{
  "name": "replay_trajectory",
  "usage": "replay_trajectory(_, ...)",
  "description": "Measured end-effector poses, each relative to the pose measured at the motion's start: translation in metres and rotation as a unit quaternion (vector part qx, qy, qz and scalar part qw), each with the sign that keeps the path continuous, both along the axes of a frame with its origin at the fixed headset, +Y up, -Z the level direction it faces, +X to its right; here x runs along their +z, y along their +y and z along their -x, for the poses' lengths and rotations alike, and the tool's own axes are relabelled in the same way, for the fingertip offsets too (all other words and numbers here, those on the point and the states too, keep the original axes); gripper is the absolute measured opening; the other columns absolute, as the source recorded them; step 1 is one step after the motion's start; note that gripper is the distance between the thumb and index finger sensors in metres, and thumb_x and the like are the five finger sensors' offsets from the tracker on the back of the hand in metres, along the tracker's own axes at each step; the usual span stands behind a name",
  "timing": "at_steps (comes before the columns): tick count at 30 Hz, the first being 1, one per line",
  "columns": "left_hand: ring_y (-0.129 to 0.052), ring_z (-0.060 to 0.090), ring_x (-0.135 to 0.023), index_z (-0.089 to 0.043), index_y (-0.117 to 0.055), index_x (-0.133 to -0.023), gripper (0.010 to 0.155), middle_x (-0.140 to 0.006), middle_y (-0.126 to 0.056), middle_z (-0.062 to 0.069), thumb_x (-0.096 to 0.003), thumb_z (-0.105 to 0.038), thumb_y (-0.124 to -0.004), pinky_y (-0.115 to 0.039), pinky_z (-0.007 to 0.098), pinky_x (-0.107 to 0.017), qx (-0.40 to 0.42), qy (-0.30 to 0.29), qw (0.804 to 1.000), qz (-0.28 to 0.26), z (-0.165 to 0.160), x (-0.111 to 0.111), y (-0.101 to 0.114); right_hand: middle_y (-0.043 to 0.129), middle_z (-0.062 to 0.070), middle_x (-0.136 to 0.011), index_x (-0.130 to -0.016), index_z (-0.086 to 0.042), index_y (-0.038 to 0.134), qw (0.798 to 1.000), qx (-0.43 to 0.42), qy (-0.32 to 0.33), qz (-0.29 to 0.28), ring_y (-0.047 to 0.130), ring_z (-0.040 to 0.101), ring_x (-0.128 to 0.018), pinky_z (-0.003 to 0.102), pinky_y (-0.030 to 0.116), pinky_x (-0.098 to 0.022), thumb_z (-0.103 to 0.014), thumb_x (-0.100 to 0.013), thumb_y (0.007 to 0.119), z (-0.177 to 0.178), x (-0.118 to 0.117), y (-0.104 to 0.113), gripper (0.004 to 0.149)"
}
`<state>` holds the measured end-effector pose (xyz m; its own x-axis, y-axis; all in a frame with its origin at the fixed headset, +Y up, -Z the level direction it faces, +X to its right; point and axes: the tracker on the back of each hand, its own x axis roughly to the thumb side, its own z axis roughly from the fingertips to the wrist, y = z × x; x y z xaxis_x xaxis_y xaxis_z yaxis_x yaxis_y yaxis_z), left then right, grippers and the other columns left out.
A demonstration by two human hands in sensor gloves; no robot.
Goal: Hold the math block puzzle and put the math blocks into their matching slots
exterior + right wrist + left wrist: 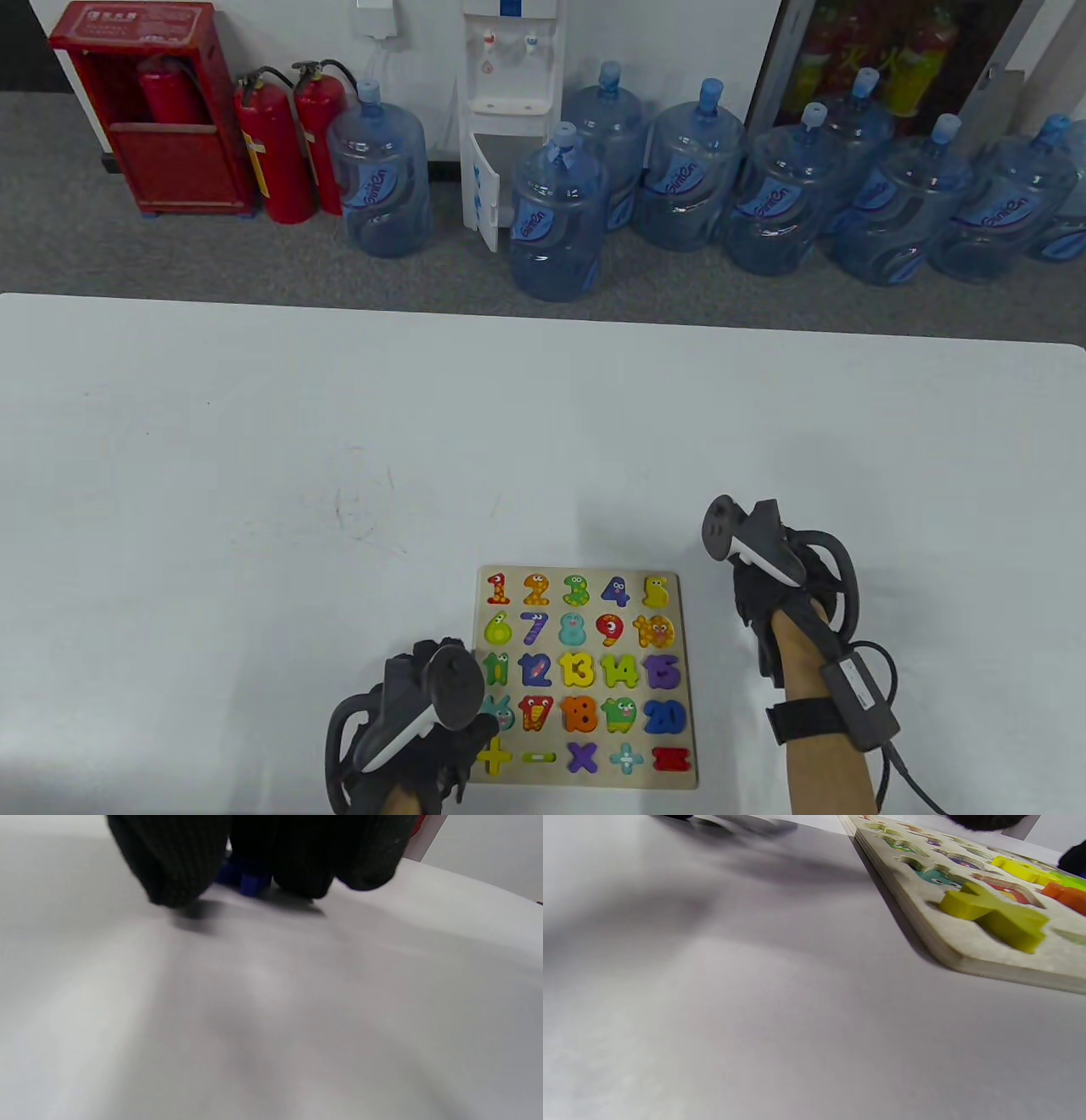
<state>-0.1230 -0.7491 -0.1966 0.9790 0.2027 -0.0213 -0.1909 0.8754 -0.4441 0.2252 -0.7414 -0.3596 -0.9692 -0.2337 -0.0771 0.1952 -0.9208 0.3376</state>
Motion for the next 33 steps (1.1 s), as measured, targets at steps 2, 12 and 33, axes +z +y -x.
replay_trajectory(2, -0.032, 0.047, -0.103, -0.020, -0.025, -0.104, 0.085, -0.108, -0.024, 0.013, -0.0369, -0.055, -0.063, -0.047, 0.064, -0.073, -0.007, 0.004, 1.000, 0.000, 0.002, 0.000, 0.001, 0.057, 0.002, -0.098, -0.082, -0.039, 0.065, 1.000, -0.006, 0.001, -0.012, 0.077, 0.027, -0.081, 0.041, 0.071, -0.060, -0.028, -0.031, 0.081, -0.002, 0.015, 0.002, 0.055)
replay_trajectory(12, -0.031, 0.047, -0.103, -0.020, -0.025, -0.105, 0.085, -0.109, -0.023, 0.012, -0.0374, -0.056, -0.063, -0.046, 0.065, -0.073, 0.006, -0.010, 1.000, 0.015, 0.003, -0.003, 0.002, 0.077, 0.000, -0.084, -0.078, -0.034, 0.071, 0.999, 0.011, -0.005, -0.046, 0.090, 0.022, -0.068, 0.039, 0.079, -0.053, -0.036, -0.024, 0.086, 0.000, 0.069, 0.003, 0.057)
replay_trajectory(33, -0.027, 0.047, -0.104, -0.021, -0.019, -0.105, 0.087, -0.109, -0.016, 0.013, -0.0380, -0.057, -0.062, -0.045, 0.064, -0.074, 0.005, -0.032, 0.999, 0.021, -0.005, -0.007, 0.006, 0.054, 0.000, -0.103, -0.096, -0.034, 0.050, 0.997, 0.034, 0.066, -0.021, 0.083, 0.025, -0.079, 0.045, 0.073, -0.059, -0.046, -0.020, 0.083, 0.014, 0.113, 0.005, 0.084)
